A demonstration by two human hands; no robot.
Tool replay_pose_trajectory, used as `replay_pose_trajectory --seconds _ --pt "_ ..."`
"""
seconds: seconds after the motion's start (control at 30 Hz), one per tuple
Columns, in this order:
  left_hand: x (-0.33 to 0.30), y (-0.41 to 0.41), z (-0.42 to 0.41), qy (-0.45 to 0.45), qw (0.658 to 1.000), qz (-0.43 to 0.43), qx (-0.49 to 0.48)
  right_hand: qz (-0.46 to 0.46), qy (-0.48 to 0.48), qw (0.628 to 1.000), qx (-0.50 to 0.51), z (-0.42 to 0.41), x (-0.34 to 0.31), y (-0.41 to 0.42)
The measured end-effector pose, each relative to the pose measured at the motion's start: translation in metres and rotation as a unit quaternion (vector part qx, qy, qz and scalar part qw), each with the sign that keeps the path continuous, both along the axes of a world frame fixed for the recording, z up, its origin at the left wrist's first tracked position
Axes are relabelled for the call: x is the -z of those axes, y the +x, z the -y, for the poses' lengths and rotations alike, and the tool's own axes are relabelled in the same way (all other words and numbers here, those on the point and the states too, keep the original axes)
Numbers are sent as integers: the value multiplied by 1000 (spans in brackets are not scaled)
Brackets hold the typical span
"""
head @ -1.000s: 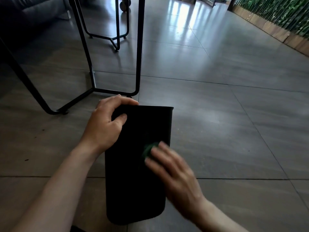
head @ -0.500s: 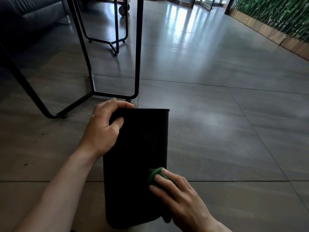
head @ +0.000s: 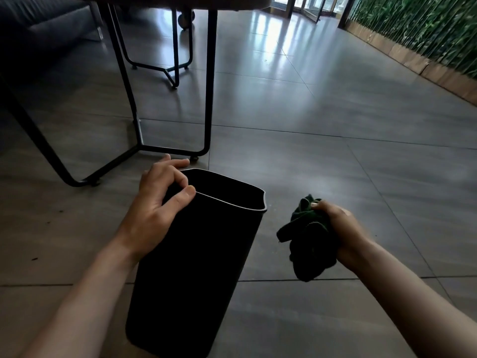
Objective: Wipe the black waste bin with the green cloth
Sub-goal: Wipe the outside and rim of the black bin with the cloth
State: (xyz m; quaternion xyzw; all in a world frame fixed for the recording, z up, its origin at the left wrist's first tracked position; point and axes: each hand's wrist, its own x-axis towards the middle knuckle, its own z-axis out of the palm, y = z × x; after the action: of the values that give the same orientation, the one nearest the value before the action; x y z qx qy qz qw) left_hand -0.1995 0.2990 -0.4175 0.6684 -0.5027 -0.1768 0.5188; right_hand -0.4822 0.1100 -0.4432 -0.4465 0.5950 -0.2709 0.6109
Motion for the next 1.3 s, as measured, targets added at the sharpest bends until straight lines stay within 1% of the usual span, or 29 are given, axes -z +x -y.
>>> replay_pose_trajectory --seconds 0.17,0.4,0.47,0.53,0.63,0.7,0.77,0.87,0.93,1.03,1.17,1.3 --pt "-1 3 -4 15 1000 -7 -10 -47 -18 999 10 12 3 28" --pt "-5 6 -10 12 993 -107 -52 -91 -21 996 -13 19 17 43" --pt "-6 9 -15 13 990 -129 -58 -84 -19 996 -26 17 19 44" --pt "-5 12 -20 16 987 -145 -65 -72 -14 995 -62 11 23 47" --pt "-5 19 -27 28 979 -179 -88 -51 16 985 -165 -7 29 53" --pt "-3 28 -34 56 970 -199 -127 -23 63 974 -214 -20 31 56" --pt "0 40 -43 108 957 -184 -196 26 100 967 -233 -28 33 56" --pt "-1 52 -51 187 930 -134 -288 64 105 960 -253 -32 34 55" --pt "-5 51 -49 206 922 -113 -307 68 95 962 -248 -34 33 58" --pt "-7 47 -45 188 925 -105 -314 67 81 967 -232 -37 31 58" --pt "-4 38 -36 159 926 -186 -289 65 43 979 -191 -31 19 47" --pt "1 23 -12 112 918 -274 -263 27 3 988 -153 -16 -3 37"
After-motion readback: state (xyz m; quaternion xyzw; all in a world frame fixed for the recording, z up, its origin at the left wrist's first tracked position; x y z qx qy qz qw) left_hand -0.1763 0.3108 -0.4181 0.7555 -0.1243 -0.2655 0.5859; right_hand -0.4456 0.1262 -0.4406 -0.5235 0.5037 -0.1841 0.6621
